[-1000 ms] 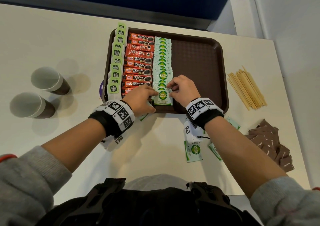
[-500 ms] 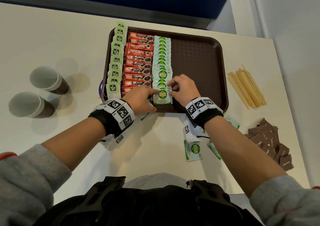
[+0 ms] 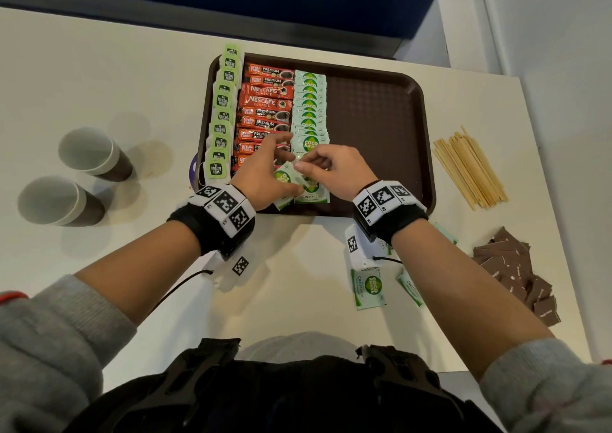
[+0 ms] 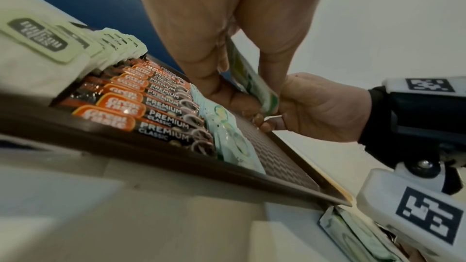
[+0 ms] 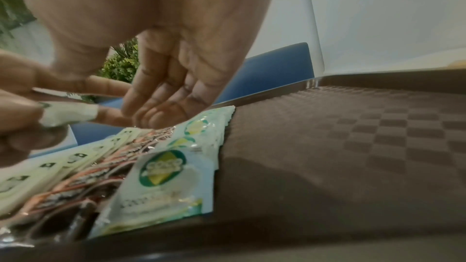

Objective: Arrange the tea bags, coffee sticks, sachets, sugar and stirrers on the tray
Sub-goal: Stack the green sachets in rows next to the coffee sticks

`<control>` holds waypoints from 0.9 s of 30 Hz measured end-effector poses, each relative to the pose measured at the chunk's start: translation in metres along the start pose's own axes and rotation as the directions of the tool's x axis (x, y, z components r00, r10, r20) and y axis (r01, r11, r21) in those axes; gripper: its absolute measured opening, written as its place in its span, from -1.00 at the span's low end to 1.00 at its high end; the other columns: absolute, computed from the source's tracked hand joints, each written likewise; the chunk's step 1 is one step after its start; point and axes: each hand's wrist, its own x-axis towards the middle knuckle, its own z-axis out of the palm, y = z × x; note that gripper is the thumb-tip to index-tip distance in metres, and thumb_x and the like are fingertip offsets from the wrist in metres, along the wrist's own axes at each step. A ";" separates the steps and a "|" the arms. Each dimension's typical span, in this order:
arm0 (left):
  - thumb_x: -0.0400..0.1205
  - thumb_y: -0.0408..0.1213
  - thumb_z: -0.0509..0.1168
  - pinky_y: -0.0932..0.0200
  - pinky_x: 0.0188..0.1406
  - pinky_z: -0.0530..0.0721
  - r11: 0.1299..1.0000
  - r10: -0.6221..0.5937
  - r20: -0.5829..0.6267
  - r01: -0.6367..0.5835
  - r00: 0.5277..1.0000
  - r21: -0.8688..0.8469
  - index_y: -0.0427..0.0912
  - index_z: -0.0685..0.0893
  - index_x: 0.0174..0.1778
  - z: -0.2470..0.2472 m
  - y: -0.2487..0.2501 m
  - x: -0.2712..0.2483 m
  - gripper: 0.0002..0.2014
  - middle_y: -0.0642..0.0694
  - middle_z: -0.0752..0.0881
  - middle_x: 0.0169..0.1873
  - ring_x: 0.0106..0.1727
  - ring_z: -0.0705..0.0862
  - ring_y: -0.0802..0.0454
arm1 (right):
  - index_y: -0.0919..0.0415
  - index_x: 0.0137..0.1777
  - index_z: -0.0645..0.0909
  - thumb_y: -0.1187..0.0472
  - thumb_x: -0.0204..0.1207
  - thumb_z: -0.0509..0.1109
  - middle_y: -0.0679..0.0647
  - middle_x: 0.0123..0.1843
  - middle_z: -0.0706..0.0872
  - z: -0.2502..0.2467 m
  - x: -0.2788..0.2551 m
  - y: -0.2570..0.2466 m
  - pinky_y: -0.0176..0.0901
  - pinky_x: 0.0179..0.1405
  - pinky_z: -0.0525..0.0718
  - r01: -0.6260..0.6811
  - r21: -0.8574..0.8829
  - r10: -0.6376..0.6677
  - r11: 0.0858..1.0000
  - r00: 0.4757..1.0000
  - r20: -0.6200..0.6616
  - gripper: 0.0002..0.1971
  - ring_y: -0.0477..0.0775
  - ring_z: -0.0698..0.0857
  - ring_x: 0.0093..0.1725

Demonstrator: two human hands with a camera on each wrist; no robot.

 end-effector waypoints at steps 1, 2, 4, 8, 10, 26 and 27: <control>0.33 -0.38 0.61 0.19 0.18 0.57 0.999 -0.002 -0.014 0.002 1.000 -0.039 -0.05 0.26 0.54 0.000 0.000 0.000 -0.08 -0.03 0.61 0.13 0.19 0.62 0.05 | 0.12 -0.04 0.73 -0.01 0.42 0.52 -0.07 -0.24 0.69 0.001 0.000 -0.003 -0.56 -0.28 0.54 0.001 0.010 -0.002 1.000 0.999 0.037 -0.77 -0.25 0.60 -0.30; 0.32 -0.39 0.61 0.26 0.16 0.57 0.998 -0.003 -0.025 0.001 1.000 -0.061 -0.05 0.25 0.55 0.000 0.000 0.000 -0.07 -0.01 0.61 0.10 0.16 0.62 0.09 | 0.12 -0.02 0.73 0.01 0.41 0.54 -0.06 -0.24 0.70 0.001 0.000 -0.005 -0.56 -0.27 0.55 0.001 0.013 -0.002 1.000 0.998 0.070 -0.77 -0.24 0.60 -0.30; 0.31 -0.39 0.62 0.43 0.02 0.53 0.998 -0.005 -0.033 0.003 0.999 -0.065 -0.05 0.25 0.54 0.000 0.001 -0.001 -0.06 0.05 0.60 0.04 0.08 0.61 0.16 | 0.12 -0.03 0.70 0.10 0.38 0.57 -0.05 -0.24 0.68 0.001 0.001 -0.008 -0.48 -0.22 0.58 -0.003 0.047 -0.002 0.999 0.994 0.113 -0.79 -0.19 0.59 -0.27; 0.37 -0.25 0.60 0.32 -0.05 0.60 0.998 -0.036 -0.069 0.033 0.997 -0.055 -0.04 0.42 0.44 0.000 -0.004 -0.002 -0.26 0.08 0.62 -0.04 -0.05 0.66 0.15 | 0.06 -0.17 0.58 0.25 0.35 0.59 -0.10 -0.32 0.61 -0.006 0.001 -0.004 -0.26 -0.17 0.61 -0.018 0.134 0.006 0.991 0.996 0.088 -0.78 -0.12 0.57 -0.30; 0.45 -0.18 0.54 0.37 -0.15 0.60 0.999 -0.046 -0.118 0.046 0.992 -0.004 -0.05 0.55 0.31 0.001 -0.006 -0.001 -0.48 0.09 0.65 -0.11 -0.17 0.65 0.22 | 0.05 -0.13 0.55 0.26 0.35 0.58 -0.08 -0.33 0.59 -0.010 0.000 0.003 -0.18 -0.15 0.61 -0.054 0.108 0.046 0.993 0.996 0.080 -0.75 -0.10 0.55 -0.33; 0.59 -0.22 0.37 0.14 0.35 0.49 0.942 -0.068 -0.048 0.080 0.997 0.327 -0.14 0.57 0.43 0.008 0.000 -0.001 -0.55 -0.11 0.69 0.28 0.32 0.61 -0.05 | 0.12 -0.05 0.62 0.30 0.28 0.63 0.02 -0.13 0.65 -0.007 -0.017 0.033 -0.46 -0.30 0.54 -0.214 -0.052 0.217 0.975 0.975 0.045 -0.70 -0.17 0.57 -0.34; 0.60 -0.22 0.36 0.13 0.35 0.49 0.939 -0.075 -0.040 0.084 0.996 0.334 -0.14 0.55 0.45 0.008 0.000 -0.001 -0.53 -0.11 0.68 0.29 0.33 0.61 -0.05 | 0.12 -0.05 0.61 0.29 0.28 0.63 0.01 -0.10 0.65 -0.006 -0.016 0.033 -0.47 -0.31 0.53 -0.223 -0.043 0.224 0.974 0.974 0.027 -0.69 -0.18 0.57 -0.34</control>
